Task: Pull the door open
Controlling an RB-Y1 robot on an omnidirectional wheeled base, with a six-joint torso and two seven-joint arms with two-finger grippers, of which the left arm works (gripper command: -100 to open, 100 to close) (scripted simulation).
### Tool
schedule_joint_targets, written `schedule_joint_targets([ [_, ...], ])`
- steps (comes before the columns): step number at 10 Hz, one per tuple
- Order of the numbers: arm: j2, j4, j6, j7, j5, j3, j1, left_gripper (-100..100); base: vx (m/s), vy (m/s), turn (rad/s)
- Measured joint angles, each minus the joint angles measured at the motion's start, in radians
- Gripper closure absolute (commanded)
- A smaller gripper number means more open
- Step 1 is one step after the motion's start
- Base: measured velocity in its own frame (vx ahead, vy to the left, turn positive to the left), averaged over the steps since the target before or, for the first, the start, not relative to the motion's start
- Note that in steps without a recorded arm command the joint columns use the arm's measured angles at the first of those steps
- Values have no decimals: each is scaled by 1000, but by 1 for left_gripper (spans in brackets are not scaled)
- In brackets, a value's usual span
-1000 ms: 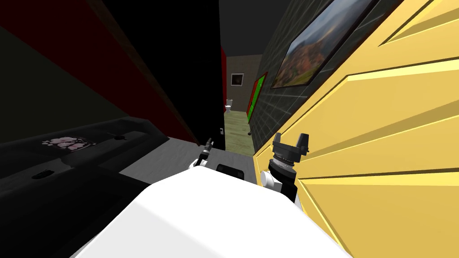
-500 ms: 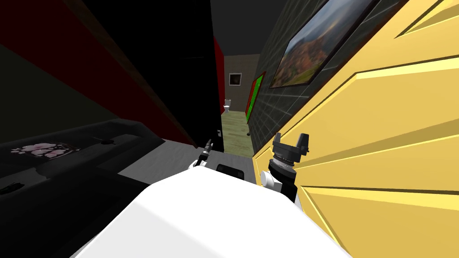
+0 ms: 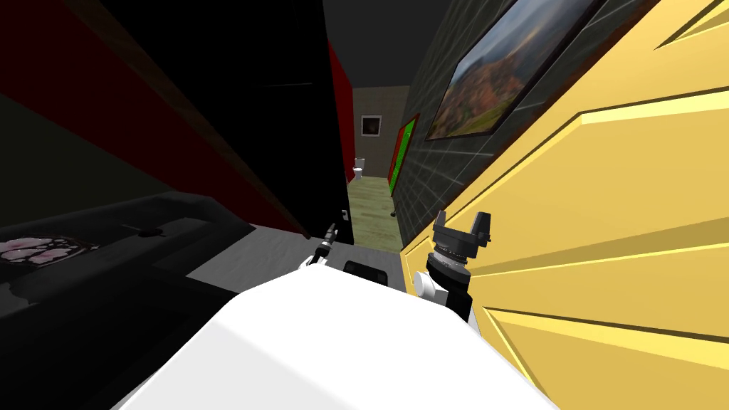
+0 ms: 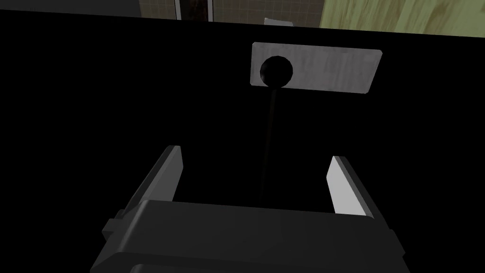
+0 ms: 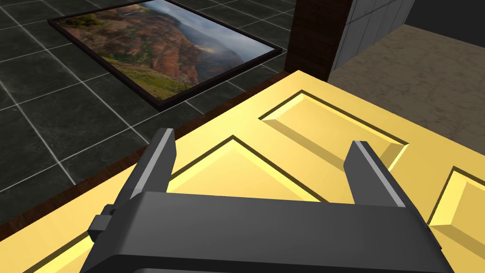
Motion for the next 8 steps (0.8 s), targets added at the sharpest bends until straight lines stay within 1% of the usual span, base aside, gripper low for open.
schedule_joint_targets([
  [1,3,10,1,2,0,0,-3,-100,77,10,-15],
  [3,6,42,-6,4,-1,1,-13,-100,70,5,-24],
  [4,6,44,-7,4,-1,1,-13,-100,111,1,-92],
  [6,16,53,-14,11,6,12,-8,-100,199,-14,-128],
  [7,22,58,-15,14,11,20,-10,-100,199,-19,-68],
  [8,27,71,-21,18,15,27,-14,-100,183,-20,-83],
])
